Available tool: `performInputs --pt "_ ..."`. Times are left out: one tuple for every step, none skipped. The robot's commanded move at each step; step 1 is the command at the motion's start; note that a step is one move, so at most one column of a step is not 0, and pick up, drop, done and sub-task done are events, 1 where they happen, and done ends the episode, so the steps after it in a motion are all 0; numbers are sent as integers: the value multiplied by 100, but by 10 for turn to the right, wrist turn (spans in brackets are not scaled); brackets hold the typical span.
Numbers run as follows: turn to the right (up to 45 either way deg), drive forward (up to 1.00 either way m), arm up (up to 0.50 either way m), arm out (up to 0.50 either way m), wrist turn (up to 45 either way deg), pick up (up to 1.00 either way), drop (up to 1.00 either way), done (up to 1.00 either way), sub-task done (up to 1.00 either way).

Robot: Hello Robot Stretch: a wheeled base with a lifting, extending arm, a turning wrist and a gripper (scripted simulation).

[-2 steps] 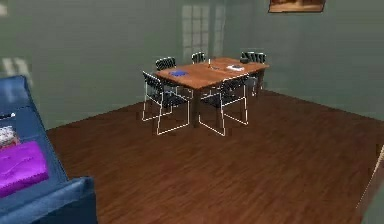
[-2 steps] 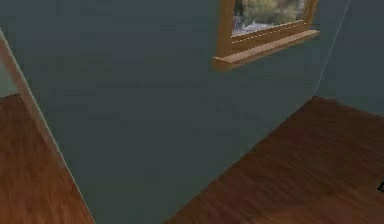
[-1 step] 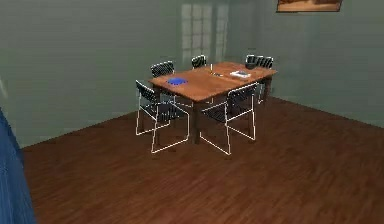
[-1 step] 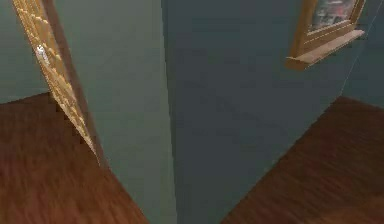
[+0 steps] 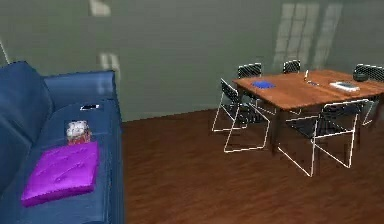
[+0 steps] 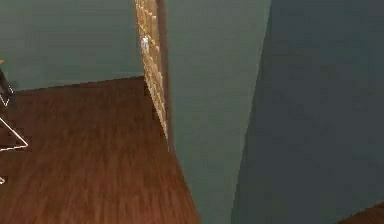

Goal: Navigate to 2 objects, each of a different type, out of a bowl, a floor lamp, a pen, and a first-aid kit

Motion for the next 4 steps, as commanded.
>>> performInputs --pt "0 70 0 0 0 0 0 0 0" --pt "-180 0 0 0 0 0 0 0 0" --pt "0 35 0 0 0 0 0 0 0" --pt "-450 0 0 0 0 0 0 0 0"
